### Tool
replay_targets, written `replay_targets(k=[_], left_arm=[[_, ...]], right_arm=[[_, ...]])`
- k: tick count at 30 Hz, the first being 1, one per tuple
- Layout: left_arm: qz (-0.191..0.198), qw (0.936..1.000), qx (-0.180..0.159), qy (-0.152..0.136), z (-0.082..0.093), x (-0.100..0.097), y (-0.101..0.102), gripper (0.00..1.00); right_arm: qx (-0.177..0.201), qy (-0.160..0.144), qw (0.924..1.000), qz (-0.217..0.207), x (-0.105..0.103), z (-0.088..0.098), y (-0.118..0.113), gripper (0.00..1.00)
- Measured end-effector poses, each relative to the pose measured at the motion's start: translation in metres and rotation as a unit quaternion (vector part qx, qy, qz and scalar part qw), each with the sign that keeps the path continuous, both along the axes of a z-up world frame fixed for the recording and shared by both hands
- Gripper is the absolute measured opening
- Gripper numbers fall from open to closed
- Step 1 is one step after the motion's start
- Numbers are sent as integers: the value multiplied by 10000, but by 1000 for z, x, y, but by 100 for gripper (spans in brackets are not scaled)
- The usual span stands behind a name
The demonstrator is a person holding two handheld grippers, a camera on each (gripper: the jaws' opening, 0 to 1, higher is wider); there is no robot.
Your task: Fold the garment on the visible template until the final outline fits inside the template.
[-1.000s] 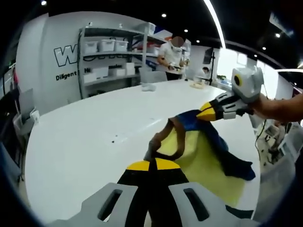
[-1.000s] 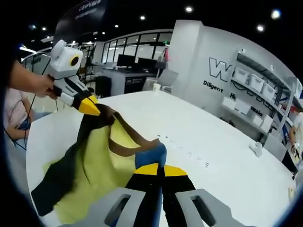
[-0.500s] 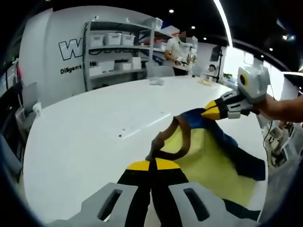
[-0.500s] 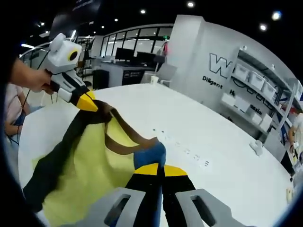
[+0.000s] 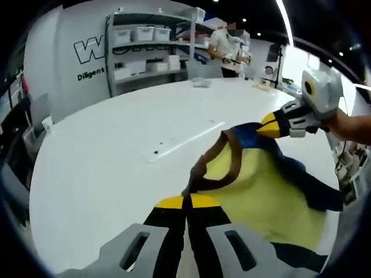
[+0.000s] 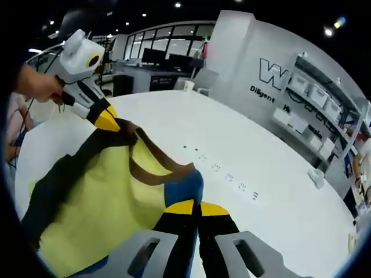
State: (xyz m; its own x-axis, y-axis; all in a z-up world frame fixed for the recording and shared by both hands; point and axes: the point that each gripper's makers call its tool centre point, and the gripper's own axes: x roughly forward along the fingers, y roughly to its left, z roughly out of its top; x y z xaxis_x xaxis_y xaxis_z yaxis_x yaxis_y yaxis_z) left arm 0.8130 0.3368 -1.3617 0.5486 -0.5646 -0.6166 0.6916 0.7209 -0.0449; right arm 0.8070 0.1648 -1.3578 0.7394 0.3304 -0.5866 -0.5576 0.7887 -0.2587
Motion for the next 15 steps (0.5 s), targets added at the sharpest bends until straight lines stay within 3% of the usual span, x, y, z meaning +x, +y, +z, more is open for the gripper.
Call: replay_targets(k=[2,3,15], left_arm=[[5,10000,31,7,-4,2,2,0],[-10,10000,82,-6,-7,4,4,0],[99,9995,270,146,-26,14,14,0]], right_arm=[[-1,38,10000,4,4,-6,0,0],[-218,150,9996,48,6,-15,-4,0],[-236,255,9994,-4,16,-32,-6,0]])
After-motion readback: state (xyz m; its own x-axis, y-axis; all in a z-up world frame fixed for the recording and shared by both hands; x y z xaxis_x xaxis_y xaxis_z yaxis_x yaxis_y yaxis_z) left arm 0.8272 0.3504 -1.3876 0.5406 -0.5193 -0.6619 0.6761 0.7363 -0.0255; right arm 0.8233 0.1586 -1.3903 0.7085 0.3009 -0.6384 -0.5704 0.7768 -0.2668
